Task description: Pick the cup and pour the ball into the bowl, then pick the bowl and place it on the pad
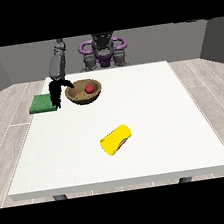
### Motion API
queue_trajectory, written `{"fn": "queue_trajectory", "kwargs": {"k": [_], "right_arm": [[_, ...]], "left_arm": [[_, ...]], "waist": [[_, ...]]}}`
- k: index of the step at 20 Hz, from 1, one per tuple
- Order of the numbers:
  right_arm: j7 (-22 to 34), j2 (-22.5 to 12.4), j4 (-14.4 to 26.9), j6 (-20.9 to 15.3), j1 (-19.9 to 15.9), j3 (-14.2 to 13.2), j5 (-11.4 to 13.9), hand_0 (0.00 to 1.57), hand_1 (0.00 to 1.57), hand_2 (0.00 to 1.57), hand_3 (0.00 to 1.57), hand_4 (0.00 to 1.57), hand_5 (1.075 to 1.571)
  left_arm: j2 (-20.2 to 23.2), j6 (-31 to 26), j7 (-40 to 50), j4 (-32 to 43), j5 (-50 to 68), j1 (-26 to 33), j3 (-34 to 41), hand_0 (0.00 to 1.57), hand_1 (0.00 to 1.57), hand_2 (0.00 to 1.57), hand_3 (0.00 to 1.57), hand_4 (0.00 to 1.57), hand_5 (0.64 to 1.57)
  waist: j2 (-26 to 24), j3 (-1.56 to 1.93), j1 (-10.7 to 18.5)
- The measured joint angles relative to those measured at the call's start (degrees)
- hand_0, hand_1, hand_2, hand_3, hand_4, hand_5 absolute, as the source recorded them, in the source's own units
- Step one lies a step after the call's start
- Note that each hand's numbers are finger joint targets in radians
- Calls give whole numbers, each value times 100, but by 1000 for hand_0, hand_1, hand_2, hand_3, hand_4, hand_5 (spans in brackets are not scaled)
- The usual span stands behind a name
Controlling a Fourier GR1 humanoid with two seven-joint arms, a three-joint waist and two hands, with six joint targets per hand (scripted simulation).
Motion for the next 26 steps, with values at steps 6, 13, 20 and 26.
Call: {"fn": "queue_trajectory", "kwargs": {"k": [6, 13, 20, 26], "right_arm": [[-434, 6, 29, -8, 136, -68, 51, 0, 0, 0, 0, 294, 1566], [-316, 86, -166, -480, 148, 3, 322, 0, 0, 0, 0, 436, 1570], [-279, 562, -192, -1213, -140, 222, 598, 1319, 1319, 1208, 0, 475, 1521], [-157, 450, -285, -1779, 88, 396, 1108, 1571, 1571, 1571, 1571, 1175, 1448]], "left_arm": [[56, -70, 153, -217, 138, -68, 3, 0, 0, 0, 0, 0, 1530], [81, -42, 411, -305, 225, -369, -72, 0, 0, 0, 0, 0, 1533], [234, -121, 456, -203, 283, -569, -38, 0, 0, 0, 0, 0, 1533], [329, -300, 511, -129, 432, -574, 42, 0, 0, 0, 0, 0, 1547]], "waist": [[46, -98, 126], [118, -124, 235], [205, -80, 412], [152, -114, 568]]}}
